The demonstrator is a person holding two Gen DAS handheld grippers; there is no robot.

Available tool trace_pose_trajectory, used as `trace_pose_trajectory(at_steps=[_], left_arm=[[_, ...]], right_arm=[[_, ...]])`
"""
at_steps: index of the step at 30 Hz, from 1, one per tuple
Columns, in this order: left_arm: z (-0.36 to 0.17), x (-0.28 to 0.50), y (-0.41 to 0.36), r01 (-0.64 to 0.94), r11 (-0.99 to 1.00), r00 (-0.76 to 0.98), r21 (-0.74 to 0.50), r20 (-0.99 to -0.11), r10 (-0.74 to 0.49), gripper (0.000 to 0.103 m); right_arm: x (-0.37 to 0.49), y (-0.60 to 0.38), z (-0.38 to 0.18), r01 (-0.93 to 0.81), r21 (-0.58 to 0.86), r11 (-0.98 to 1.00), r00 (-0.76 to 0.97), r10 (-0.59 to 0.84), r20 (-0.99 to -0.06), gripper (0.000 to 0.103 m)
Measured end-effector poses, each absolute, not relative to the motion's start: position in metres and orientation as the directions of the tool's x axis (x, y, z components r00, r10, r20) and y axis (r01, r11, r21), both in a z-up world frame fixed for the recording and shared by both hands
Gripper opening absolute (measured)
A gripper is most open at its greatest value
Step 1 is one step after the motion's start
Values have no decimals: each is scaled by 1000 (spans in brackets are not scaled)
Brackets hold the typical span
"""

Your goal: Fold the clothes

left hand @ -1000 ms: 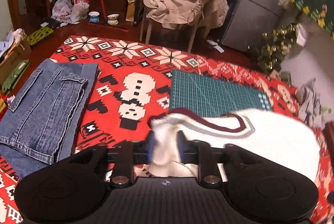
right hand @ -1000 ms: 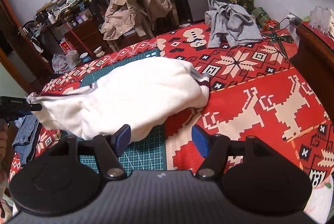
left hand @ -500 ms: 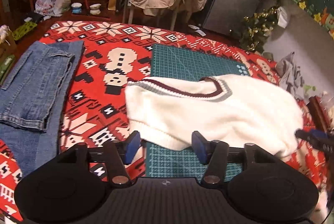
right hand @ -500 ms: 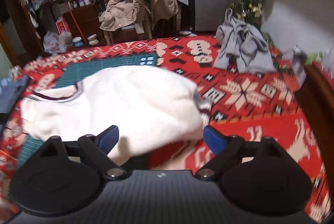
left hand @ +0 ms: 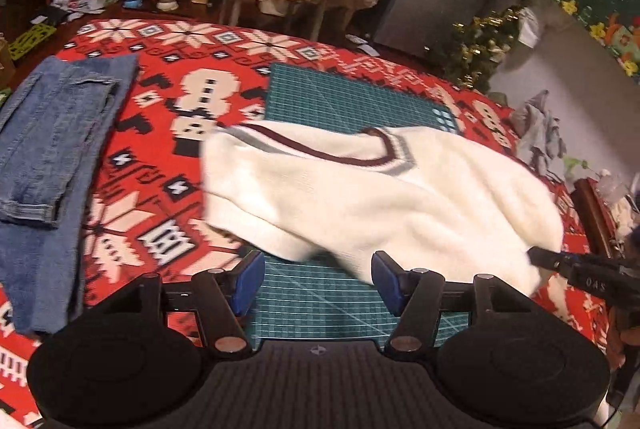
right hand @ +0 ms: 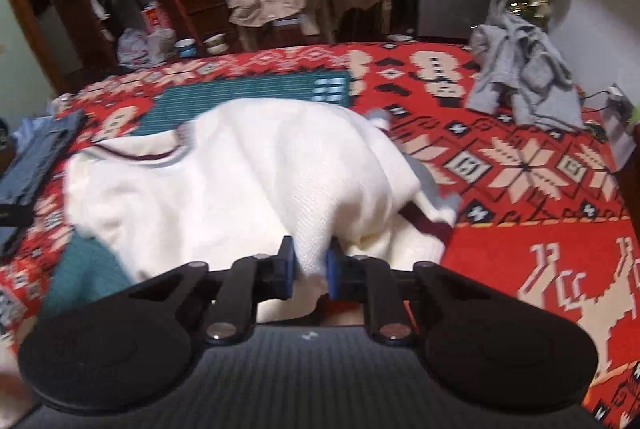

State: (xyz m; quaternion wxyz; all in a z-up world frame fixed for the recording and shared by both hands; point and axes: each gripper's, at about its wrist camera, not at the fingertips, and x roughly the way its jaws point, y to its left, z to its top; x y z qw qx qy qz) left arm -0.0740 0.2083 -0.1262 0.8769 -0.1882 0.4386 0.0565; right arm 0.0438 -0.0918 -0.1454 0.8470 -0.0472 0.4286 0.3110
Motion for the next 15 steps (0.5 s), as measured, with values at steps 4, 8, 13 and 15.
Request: trace_pose_trajectory(at_steps=[4, 8, 13, 15], left_arm=[[-126, -68, 194, -213, 936, 610, -281, -787, -98, 59], [-129, -64, 186, -184, 940, 603, -287, -788, -123, 62], [-142, -62, 180, -169, 939, 563, -299, -812, -157, 67], [-150, -61, 176, -166, 942, 540, -293, -826, -162, 67]], right_arm=[[9, -74, -129, -628, 240, 741, 379, 560, -737, 15], [-21, -54, -119, -667, 333, 667, 284, 640, -714, 14], [-45, -39, -120, -710, 345, 614, 222, 660, -718, 18], [-43, -43, -119, -697, 349, 626, 225, 653, -723, 19]])
